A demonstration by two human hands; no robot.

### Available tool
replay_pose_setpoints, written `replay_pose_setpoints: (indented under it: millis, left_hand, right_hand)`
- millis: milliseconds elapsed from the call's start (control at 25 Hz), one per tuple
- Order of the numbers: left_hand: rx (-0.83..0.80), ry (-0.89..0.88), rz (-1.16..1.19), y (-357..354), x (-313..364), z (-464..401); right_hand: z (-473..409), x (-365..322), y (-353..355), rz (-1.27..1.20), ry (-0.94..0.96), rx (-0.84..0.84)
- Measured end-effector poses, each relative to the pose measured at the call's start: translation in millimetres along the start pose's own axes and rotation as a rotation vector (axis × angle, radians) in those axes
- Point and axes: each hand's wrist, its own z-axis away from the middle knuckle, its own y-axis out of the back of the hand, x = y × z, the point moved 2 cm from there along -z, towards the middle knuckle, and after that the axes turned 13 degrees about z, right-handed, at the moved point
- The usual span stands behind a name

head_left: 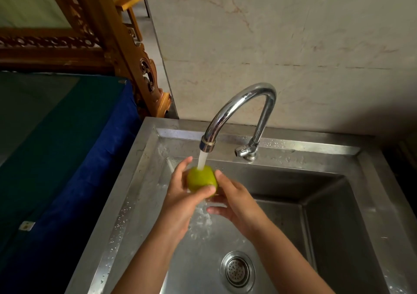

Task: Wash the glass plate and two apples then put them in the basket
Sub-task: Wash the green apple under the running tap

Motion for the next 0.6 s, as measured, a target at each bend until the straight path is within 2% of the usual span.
replay_pose_setpoints:
  millis: [120,240,320,400,480,600]
  left_hand:
    - [-0.051,0.002,-0.342,6,8,-2]
    - [-0.110,-0.045,-0.627,7,14,-1]
    - [-0.120,-0.047,-0.686,7,13,1]
    - [-0.123,0.130,-0.489,7,8,3]
    - [-0.180,0.263,-0.136,5,4,5]
    - [-0.155,0.296,0.185,4,1,5]
  right_hand:
    - [-1,-3,8,-0.147,-0.028,-0.134]
    - [-1,1,11,-0.102,0.049,-0.195]
    - [-1,6,10,-0.048,0.159,-0.200]
    - [-2,8,13,0.045,0.302,-0.100]
    - [-3,5,15,0.085,0.412,-0.035]
    - [-2,-2,13,0.144,0.443,-0.054]
